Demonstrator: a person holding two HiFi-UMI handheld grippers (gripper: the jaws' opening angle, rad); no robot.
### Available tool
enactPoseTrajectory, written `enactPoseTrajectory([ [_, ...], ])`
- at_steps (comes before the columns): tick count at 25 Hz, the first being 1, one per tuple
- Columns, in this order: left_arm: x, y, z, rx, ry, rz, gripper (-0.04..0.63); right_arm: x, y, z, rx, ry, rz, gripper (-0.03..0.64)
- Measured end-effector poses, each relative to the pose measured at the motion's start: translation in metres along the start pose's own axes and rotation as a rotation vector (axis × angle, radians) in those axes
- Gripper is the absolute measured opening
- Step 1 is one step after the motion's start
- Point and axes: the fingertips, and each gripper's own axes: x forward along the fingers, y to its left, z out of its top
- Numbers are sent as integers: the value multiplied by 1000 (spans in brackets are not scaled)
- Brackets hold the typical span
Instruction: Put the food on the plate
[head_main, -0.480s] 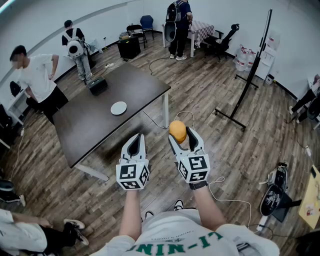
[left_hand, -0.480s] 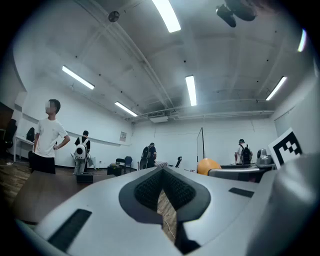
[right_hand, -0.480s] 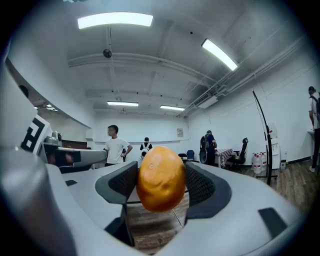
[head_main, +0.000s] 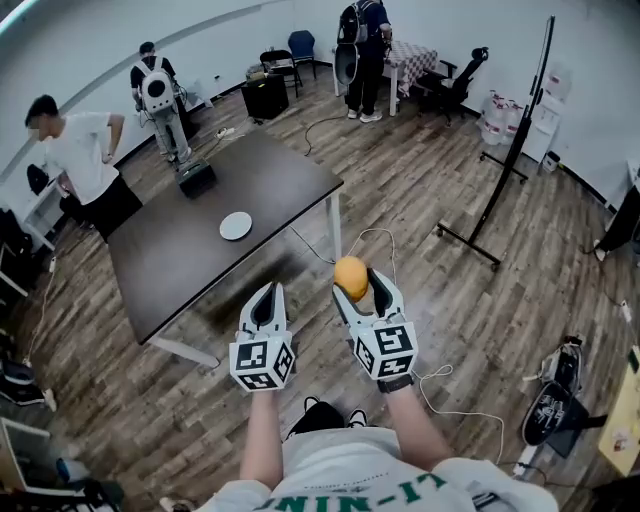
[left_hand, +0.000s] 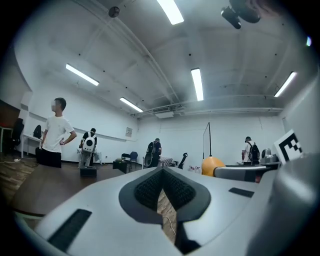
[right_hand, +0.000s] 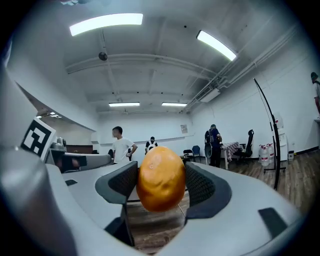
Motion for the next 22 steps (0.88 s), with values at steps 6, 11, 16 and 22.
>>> enactPoseTrajectory([
  [6,39,21,-23,-36,22,21,11,46,-11,-27,23,63,29,310],
  [11,91,56,-39,-53,24,31,11,114,-19,-36,22,72,52,310],
  [16,149,123,-33,-54,27,76,11,210,-5,-35,7,90,104,310],
  [22,202,213,-7,-24,10,151,11,320,20,-20,11,82,167,310],
])
